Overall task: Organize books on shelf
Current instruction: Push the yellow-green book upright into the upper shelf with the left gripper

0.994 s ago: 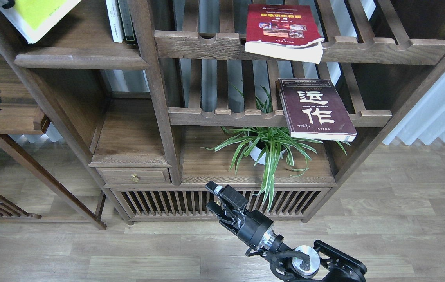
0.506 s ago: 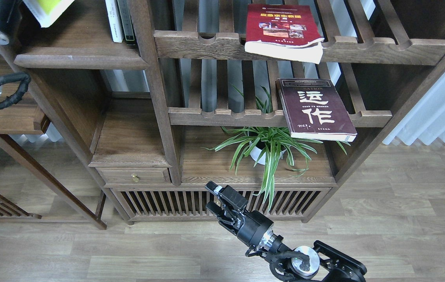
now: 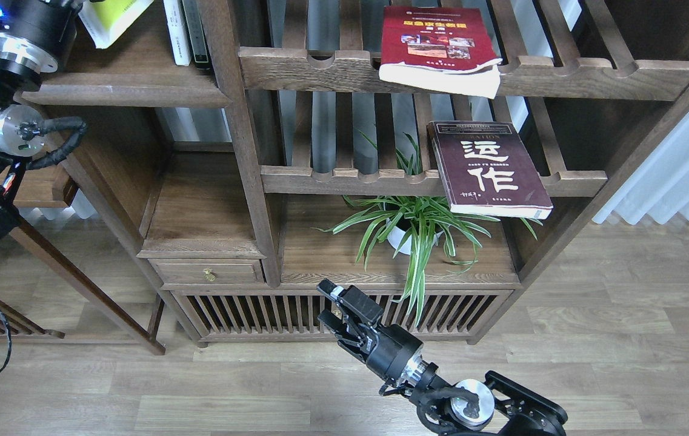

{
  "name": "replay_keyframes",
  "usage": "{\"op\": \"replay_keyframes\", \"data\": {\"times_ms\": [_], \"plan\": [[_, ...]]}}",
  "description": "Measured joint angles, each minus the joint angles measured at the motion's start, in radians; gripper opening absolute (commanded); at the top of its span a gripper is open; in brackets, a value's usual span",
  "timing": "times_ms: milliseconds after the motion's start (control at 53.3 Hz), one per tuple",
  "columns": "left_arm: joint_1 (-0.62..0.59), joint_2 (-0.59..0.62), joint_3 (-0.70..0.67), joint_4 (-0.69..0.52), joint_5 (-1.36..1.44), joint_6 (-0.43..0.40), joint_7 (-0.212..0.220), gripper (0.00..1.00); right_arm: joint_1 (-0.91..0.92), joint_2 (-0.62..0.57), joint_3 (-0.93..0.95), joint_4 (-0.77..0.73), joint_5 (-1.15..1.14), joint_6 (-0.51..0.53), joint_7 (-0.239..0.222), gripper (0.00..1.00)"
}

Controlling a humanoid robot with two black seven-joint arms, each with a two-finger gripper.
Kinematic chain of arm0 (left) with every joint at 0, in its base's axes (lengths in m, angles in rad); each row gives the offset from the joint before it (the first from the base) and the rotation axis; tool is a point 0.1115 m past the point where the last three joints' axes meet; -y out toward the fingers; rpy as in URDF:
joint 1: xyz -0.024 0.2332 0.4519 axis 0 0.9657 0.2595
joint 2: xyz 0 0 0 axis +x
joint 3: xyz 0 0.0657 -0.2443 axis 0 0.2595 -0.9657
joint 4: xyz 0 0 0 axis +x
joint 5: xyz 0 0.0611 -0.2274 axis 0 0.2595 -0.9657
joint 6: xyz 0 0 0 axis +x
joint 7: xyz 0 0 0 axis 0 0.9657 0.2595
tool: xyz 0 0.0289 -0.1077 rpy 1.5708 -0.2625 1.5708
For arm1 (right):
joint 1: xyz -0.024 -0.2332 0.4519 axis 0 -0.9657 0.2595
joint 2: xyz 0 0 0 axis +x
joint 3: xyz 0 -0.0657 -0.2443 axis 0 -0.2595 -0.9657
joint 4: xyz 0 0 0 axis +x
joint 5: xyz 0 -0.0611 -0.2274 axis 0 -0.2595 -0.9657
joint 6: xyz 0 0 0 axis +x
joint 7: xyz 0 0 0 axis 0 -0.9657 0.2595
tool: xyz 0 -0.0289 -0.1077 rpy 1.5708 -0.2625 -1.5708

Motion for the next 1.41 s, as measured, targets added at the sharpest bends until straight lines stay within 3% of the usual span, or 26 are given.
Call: {"op": "replay_keyframes", "data": {"times_ms": [300, 675, 1069, 1407], "plan": [[-0.070, -0.087, 0.043, 0.119, 0.000, 0.000, -0.033, 0.00, 0.002, 0.000, 0.000, 0.001, 0.002, 0.000, 0.001, 0.98], [-0.074, -0.091, 0.104, 0.132, 0.000, -0.001, -0.034, 0.05, -0.003, 0.000, 0.000, 0.002, 0.003, 0.000, 0.001, 0.98], [-0.062, -0.080, 0.110, 0.130, -0.002, -0.002, -0.063, 0.28, -0.006, 0.000, 0.001, 0.002, 0.003, 0.000, 0.001, 0.98], [-0.073, -0.081, 0.076, 0.110, -0.009, -0.001, -0.068, 0.30, -0.009, 0.000, 0.003, 0.002, 0.003, 0.000, 0.001, 0.98]]}}
